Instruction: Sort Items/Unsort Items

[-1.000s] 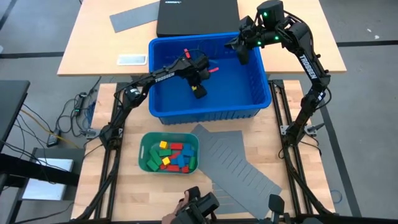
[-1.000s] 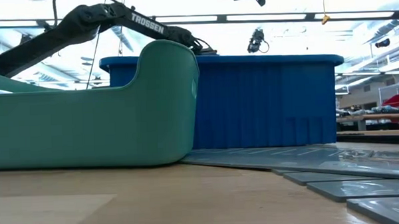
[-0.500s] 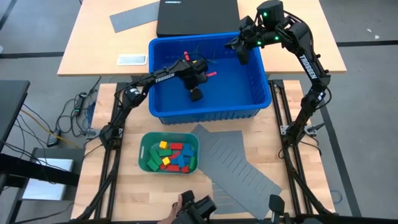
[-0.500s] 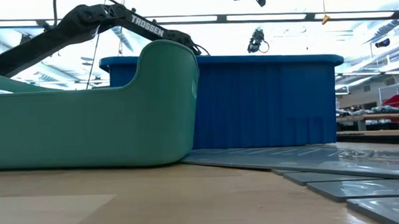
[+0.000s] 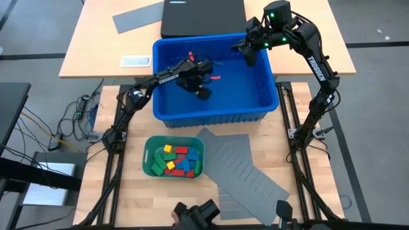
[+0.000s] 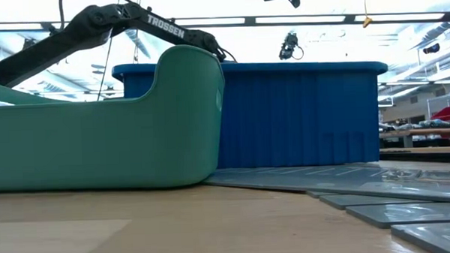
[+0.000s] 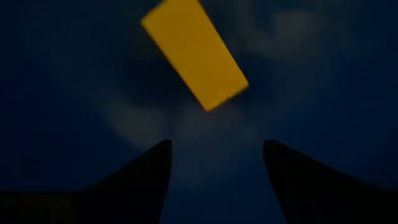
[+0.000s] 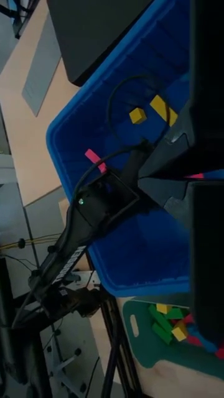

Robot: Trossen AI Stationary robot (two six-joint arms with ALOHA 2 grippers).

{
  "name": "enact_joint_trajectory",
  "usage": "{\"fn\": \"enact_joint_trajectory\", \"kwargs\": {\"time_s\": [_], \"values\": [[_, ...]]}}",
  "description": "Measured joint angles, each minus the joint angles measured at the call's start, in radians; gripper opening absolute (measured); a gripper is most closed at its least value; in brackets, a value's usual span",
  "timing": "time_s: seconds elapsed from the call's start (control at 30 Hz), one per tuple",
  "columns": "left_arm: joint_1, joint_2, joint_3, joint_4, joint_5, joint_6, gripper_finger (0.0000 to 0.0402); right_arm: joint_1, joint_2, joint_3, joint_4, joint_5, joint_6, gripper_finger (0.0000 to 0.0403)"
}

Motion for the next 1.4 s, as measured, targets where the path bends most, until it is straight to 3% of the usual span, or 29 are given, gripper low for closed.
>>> {"fn": "enact_joint_trajectory", "kwargs": {"time_s": [0.27, 0.6, 0.8, 0.93, 1.1, 1.2, 1.4], "values": [[0.033, 0.008, 0.000, 0.135, 0.016, -0.191, 0.0263, 0.000, 0.000, 0.000, 0.000, -0.001, -0.006, 0.0003], [0.057, 0.046, -0.020, 0.207, 0.039, -0.187, 0.0262, 0.000, 0.000, 0.000, 0.001, -0.009, -0.007, 0.0003], [0.058, 0.087, -0.021, 0.212, 0.038, -0.087, 0.0259, 0.000, 0.000, 0.000, 0.001, -0.009, -0.007, 0.0004], [0.058, 0.091, -0.018, 0.200, 0.026, -0.029, 0.0225, 0.000, 0.000, 0.000, 0.001, -0.009, -0.007, 0.0005], [0.059, 0.098, 0.068, 0.146, 0.087, 0.031, 0.0129, 0.000, 0.000, 0.000, 0.002, -0.009, -0.007, 0.0002], [0.056, 0.094, 0.169, 0.073, 0.098, 0.088, 0.0129, 0.000, 0.000, 0.000, 0.002, -0.009, -0.008, 0.0002], [0.053, -0.060, 0.151, -0.012, 0.203, 0.121, 0.0129, -0.016, -0.002, 0.000, 0.002, -0.008, -0.067, 0.0005]]}}
